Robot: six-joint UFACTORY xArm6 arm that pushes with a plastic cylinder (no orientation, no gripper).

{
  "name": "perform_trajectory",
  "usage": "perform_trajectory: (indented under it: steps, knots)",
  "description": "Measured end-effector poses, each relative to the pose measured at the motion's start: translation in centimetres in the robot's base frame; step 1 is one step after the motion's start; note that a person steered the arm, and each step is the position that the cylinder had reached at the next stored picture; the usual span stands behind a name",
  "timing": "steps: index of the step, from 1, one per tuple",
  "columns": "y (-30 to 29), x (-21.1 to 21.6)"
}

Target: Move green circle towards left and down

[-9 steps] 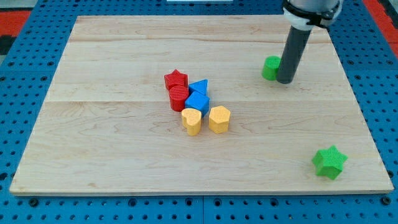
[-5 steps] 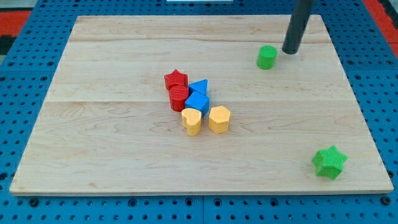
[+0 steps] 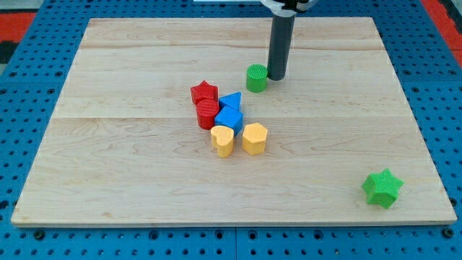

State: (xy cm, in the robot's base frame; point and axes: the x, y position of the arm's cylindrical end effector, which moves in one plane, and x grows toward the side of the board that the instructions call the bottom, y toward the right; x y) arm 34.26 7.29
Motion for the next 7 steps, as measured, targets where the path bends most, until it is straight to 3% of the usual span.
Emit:
perform_trajectory:
  steps: [2, 3, 7]
  knots:
    - [-2.4, -2.4]
    - [-5.1, -1.5]
    - [-0.9, 3.3]
